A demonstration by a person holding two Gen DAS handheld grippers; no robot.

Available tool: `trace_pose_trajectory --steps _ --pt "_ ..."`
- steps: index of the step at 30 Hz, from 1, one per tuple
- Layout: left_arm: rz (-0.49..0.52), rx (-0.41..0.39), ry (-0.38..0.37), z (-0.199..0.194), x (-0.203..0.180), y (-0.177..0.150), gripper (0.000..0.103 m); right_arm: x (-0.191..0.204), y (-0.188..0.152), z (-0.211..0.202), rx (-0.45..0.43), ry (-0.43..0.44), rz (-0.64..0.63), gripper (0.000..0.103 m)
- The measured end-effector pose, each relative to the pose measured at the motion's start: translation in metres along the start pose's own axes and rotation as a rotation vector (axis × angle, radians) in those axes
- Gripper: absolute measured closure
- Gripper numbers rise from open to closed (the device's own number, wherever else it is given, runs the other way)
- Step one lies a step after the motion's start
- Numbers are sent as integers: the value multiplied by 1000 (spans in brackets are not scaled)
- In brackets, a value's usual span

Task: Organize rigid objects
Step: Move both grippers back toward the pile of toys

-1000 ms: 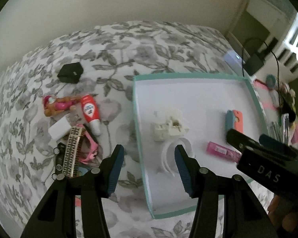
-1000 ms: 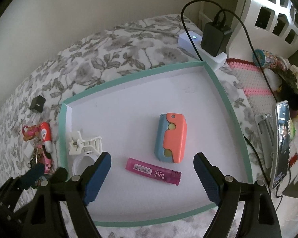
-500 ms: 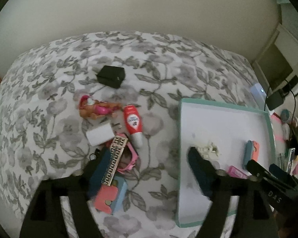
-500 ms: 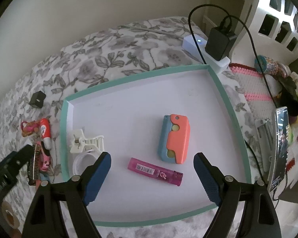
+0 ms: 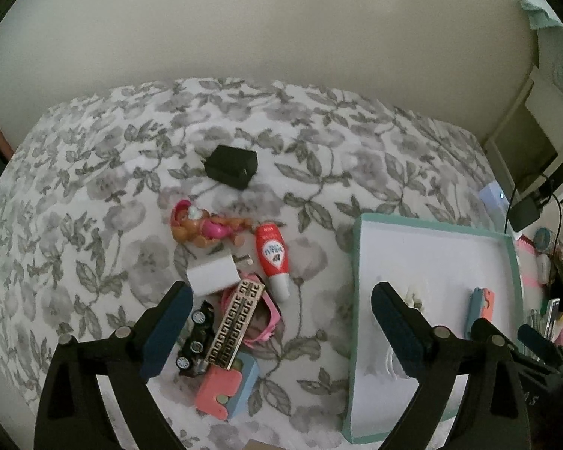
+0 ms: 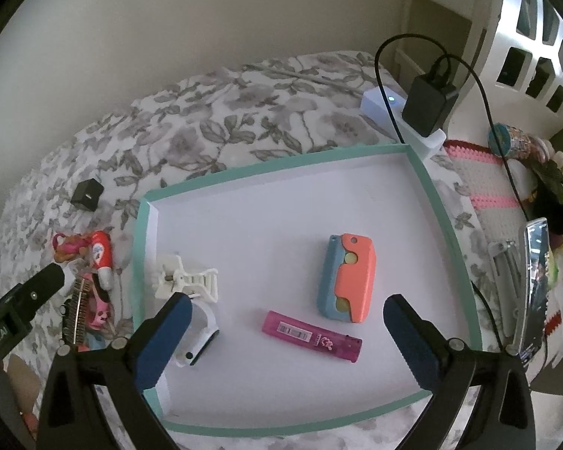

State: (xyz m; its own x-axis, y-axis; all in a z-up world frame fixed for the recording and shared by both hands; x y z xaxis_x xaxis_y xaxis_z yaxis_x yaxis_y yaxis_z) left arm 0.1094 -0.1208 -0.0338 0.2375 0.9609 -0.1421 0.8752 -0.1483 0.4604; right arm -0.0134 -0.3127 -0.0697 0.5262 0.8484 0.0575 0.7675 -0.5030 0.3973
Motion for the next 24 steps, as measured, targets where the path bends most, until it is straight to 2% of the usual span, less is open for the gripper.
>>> trace_pose_trajectory --steps 8,15,21,24 --pt "-16 -71 6 -16 32 21 7 25 3 -4 -23 30 -47 0" --pt "-112 -114 54 -33 102 38 7 79 6 -11 -55 134 -133 0" --pt "-260 -101 85 -37 163 38 7 125 1 -7 -52 164 -241 0" --pt "-281 -66 90 -31 178 33 7 143 -3 -3 -40 192 -260 0"
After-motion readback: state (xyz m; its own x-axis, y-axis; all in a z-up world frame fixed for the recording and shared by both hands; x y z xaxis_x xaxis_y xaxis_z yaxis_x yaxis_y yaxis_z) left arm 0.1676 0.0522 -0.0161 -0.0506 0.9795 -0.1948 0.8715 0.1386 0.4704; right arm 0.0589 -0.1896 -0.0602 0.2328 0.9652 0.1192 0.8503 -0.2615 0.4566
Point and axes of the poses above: each gripper's, at about its wrist camera, not at the fingertips, and z roughly the way its jaws point, x to its left, y to its top, the point moved 5 cm from there along z, roughly the way its jaws point, and after that the axes turned 6 degrees about -z, right-handed, at the moved point
